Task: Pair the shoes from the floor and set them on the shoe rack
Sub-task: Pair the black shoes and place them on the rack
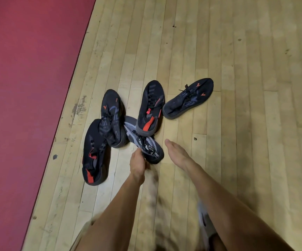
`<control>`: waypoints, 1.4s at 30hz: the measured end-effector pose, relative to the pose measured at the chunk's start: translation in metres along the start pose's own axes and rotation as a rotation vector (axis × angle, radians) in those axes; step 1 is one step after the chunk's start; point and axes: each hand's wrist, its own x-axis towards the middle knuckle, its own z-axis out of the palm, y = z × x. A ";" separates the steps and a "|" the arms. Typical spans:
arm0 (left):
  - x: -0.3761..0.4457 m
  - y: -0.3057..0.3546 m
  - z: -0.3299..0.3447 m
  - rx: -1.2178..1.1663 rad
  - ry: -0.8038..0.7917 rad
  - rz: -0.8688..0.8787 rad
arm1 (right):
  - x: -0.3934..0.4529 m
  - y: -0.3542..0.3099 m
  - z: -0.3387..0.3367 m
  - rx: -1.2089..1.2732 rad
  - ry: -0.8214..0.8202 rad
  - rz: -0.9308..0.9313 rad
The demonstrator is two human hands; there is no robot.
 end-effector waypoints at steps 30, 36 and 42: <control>-0.009 -0.004 -0.002 -0.142 0.030 -0.083 | -0.002 0.014 0.015 -0.008 -0.065 -0.025; 0.006 -0.003 -0.002 -0.059 -0.141 -0.042 | 0.014 0.008 0.023 0.140 -0.151 0.005; -0.003 -0.003 -0.017 0.105 -0.095 0.042 | 0.005 0.016 0.031 0.171 -0.075 0.062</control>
